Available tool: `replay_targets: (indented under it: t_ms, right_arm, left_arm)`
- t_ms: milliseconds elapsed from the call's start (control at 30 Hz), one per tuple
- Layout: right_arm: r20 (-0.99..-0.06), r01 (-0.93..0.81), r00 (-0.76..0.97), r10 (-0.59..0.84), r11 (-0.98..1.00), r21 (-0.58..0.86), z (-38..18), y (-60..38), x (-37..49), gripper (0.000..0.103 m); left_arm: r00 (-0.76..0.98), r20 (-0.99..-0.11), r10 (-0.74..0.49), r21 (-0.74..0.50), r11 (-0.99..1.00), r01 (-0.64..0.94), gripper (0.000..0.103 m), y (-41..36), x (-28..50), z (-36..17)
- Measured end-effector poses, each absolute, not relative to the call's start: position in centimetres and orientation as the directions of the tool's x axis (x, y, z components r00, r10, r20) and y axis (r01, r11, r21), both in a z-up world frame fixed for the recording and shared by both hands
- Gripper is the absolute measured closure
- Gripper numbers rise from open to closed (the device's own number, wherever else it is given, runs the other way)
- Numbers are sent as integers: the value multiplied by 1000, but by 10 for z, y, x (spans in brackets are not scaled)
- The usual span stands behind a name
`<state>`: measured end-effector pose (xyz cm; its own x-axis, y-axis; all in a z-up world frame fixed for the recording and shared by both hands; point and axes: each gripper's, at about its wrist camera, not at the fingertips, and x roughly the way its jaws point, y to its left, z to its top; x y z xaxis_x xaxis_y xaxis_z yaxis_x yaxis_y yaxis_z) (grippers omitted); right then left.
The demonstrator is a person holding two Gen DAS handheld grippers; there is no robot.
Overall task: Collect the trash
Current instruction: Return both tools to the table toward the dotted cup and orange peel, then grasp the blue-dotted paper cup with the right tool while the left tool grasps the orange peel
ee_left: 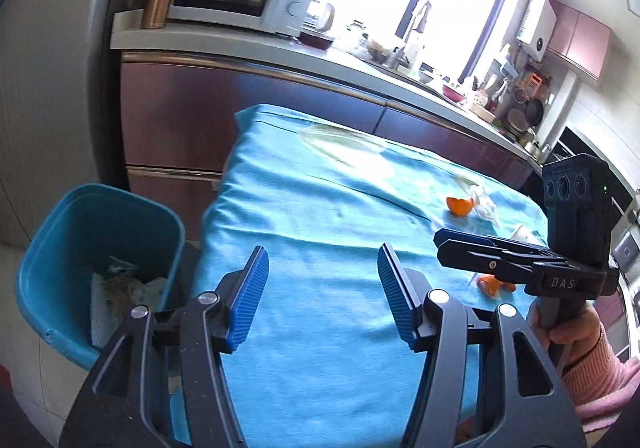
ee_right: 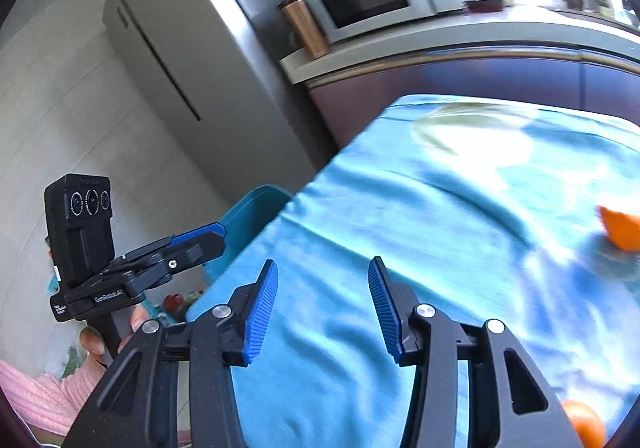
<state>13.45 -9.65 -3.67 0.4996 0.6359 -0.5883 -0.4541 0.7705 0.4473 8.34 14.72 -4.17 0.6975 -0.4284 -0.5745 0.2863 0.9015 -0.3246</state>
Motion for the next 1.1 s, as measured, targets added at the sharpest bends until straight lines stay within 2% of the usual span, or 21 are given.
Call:
replay_targets:
  t_ms: [267,533,633,800,867,967,1100]
  right_arm:
    - [-564,-284,645,515,847,449,-40,-180,112,58]
    - [-546,-84,764,343,892,443,-44,-264,82,56]
    - [-535,-16,800,272,901,433,-43,-292,70,53]
    - [-539,83,825,169,907,413,-49,-325,60,38]
    - [-549,106,821,157,903,416,-55,-331,61,36]
    - [-565,127,810,156,894,429,-65,-340,65,22]
    - [-587,125,789,180,889,441,-76,-342,75,21]
  left_arm:
    - [590,-581,-560,-351,827,439,47,60,83,-49]
    - [468,-616,-634,-343,750,565,47,-13,85,-59]
    - [437,-627,-645,-339,731,592,47,-34,87,-62]
    - [404,-651,-643,-328,718,614,47,-59,93,-67]
    - [399,-661,-635,-317,718,619,47,-66,94,-69]
    - [389,-679,-622,-302,720,624,47,-74,98,-72]
    - [376,-704,-603,-291,727,622,47,-83,101,-79]
